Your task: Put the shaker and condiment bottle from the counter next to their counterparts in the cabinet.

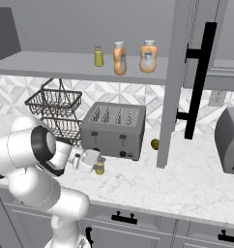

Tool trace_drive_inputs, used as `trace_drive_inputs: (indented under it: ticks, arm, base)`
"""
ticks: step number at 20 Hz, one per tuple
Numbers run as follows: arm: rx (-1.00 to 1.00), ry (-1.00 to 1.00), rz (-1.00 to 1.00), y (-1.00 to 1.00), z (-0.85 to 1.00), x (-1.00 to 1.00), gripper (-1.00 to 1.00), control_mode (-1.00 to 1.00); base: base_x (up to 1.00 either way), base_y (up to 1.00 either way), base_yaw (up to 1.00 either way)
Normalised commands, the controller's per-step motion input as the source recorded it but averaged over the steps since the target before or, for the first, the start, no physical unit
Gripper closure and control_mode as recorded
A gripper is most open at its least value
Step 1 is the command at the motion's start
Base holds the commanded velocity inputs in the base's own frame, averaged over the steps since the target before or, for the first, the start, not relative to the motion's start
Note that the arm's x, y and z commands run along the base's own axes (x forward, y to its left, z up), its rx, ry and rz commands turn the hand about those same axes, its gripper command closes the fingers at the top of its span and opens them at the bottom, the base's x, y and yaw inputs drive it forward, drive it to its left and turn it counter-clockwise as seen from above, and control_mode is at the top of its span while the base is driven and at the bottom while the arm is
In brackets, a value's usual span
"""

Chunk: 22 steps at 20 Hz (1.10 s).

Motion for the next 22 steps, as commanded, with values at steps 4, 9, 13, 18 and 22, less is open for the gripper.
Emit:
trace_drive_inputs:
  ticks: [4,9,13,18,22]
  arm:
    - [-0.04,-0.19,0.00,0.00,-0.45,0.00,-1.00,-1.00]
    - [-0.06,-0.22,0.00,0.00,-0.53,0.00,1.00,-1.00]
    - [0.03,-0.04,0.00,0.00,-0.09,0.00,1.00,-1.00]
    - [0.01,0.00,0.00,0.07,0.38,-0.13,1.00,-1.00]
    - [0.00,0.00,0.00,0.22,0.75,-0.23,1.00,-1.00]
  base:
    - [0.00,0.00,0.00]
    - [0.00,0.00,0.00]
    - [0.00,0.00,0.00]
    - [0.00,0.00,0.00]
    - [0.00,0.00,0.00]
